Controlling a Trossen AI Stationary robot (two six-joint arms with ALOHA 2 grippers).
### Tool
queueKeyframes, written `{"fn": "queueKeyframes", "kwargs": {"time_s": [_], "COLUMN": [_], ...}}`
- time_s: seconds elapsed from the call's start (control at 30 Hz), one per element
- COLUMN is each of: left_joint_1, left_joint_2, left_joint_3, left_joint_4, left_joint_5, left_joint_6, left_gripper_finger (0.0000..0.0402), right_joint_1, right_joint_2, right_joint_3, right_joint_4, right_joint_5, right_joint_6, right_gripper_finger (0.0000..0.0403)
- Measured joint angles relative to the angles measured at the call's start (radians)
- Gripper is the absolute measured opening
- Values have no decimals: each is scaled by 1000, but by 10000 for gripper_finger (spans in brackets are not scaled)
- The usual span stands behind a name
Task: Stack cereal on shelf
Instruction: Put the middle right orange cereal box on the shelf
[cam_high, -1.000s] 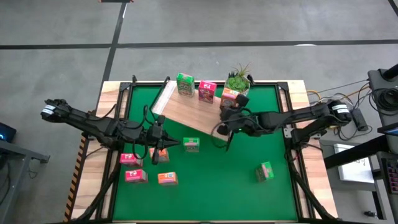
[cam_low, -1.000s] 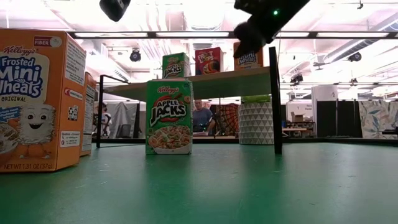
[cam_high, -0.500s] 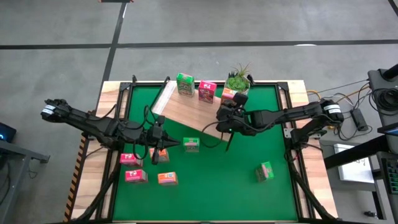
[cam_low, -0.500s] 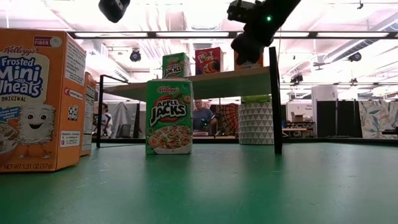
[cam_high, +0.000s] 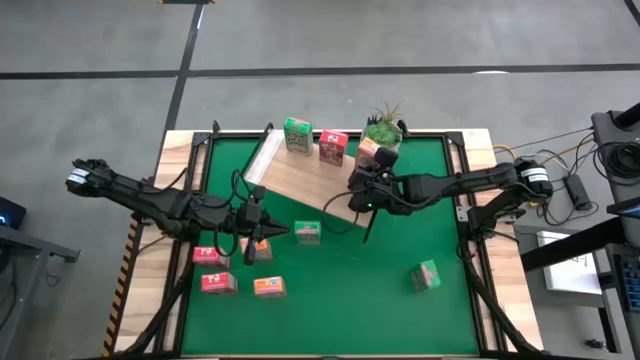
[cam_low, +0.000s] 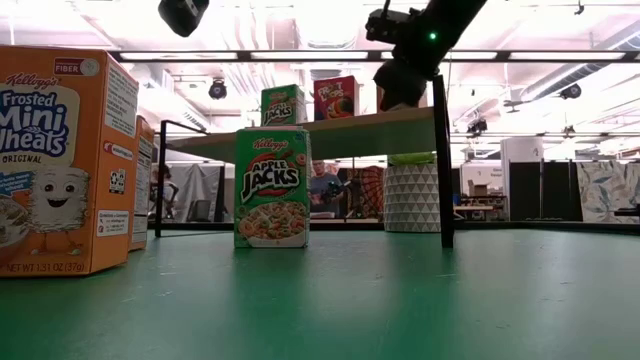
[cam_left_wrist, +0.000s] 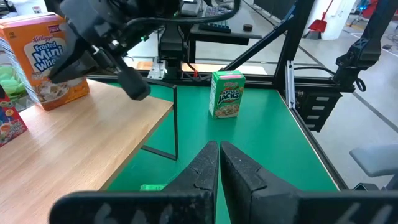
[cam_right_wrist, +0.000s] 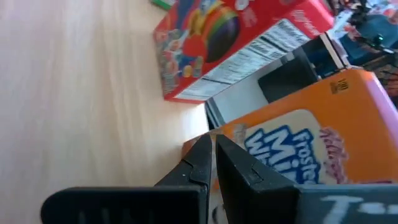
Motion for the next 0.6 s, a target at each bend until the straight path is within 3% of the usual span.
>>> {"fn": "queueKeyframes", "kwargs": {"time_s": [0.23,0.6], "left_joint_1": [0,0], "left_joint_2": [0,0], "left_joint_3": [0,0], "left_joint_4": [-5,-14], "left_joint_5": [0,0], "left_joint_6": [-7,-17], "left_gripper_finger": [0,0], "right_joint_1": [16,18], "right_joint_2": [-4,-26], "right_joint_3": [26,35], "right_joint_4": [-123,-164], "right_joint_5": [1,1], "right_joint_6": [51,59], "right_gripper_finger": [12,12]}}
